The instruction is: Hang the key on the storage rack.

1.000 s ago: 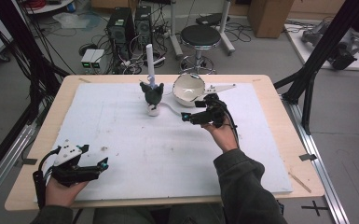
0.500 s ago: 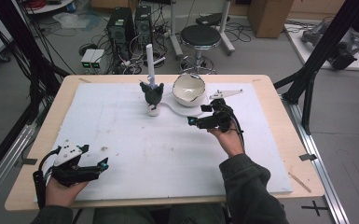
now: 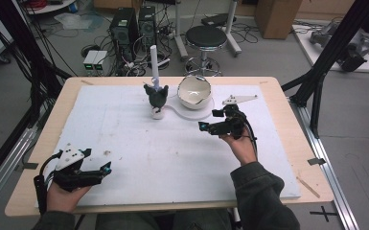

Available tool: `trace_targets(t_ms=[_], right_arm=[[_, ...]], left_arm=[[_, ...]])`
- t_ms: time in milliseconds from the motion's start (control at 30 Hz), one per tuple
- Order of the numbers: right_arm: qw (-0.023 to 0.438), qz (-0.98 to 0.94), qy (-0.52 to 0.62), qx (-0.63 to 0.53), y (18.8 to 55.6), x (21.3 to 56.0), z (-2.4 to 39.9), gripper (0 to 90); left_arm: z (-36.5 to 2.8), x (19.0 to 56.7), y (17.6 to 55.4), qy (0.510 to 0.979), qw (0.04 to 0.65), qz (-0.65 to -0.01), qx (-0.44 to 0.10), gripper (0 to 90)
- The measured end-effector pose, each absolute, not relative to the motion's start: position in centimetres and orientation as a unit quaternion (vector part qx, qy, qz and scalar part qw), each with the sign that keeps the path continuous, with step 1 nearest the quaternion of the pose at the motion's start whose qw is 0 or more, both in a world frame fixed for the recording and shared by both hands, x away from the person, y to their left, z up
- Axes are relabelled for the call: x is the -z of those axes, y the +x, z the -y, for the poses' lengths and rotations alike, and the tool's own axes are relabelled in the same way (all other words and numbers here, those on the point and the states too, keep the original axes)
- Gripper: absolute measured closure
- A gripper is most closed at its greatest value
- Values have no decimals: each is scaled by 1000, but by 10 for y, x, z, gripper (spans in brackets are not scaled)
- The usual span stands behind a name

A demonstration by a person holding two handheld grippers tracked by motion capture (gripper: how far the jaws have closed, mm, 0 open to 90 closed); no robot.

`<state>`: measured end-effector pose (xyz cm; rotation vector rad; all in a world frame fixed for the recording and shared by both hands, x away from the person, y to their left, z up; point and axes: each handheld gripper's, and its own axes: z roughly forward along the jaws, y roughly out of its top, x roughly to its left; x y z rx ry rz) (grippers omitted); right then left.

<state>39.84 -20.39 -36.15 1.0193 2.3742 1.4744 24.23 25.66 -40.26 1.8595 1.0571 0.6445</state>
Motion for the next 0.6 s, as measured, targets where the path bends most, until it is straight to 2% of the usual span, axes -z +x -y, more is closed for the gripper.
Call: trace_targets(t_ms=[600], right_arm=[[82, -794, 354, -488, 382, 381, 224, 121]], left_arm=[[-256, 403, 243, 750, 437, -423, -259, 160]])
